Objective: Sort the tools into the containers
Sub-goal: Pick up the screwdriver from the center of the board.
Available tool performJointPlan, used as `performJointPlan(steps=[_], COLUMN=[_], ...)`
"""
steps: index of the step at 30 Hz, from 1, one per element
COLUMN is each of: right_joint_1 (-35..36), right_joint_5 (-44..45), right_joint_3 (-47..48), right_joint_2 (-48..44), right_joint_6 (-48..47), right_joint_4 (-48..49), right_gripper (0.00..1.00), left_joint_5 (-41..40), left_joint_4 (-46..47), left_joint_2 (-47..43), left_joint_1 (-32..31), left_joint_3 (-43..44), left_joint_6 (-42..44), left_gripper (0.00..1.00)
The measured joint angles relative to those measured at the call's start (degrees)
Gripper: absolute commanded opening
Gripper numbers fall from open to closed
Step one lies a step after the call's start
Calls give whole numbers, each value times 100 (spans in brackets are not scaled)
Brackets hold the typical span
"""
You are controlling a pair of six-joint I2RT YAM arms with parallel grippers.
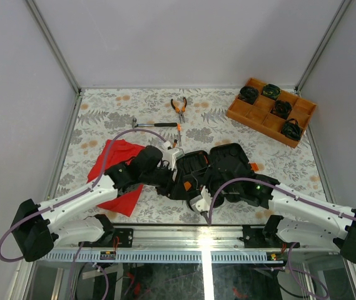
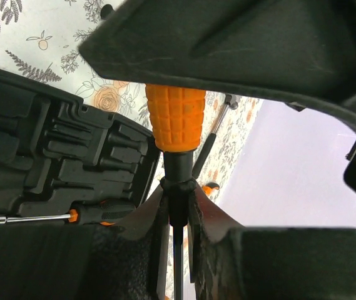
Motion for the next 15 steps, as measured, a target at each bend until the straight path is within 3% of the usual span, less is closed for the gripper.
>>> performJointPlan(steps=[7,11,15], right_joint_1=[0,0,0], right_joint_5=[42,105,114], right_joint_3=[-17,-26,-26], right_joint_2=[-7,-17,-68], right_joint_6=[17,15,81], right_joint_4=[46,33,-2], right_gripper=[2,21,35], left_joint_5=[52,90,68], left_joint_4=[72,166,175], left_joint_2=[136,144,146], left_joint_1=[-107,-140,-140], left_joint_3=[-9,4,4], left_joint_6=[-31,-28,-37], left_gripper=[24,8,5])
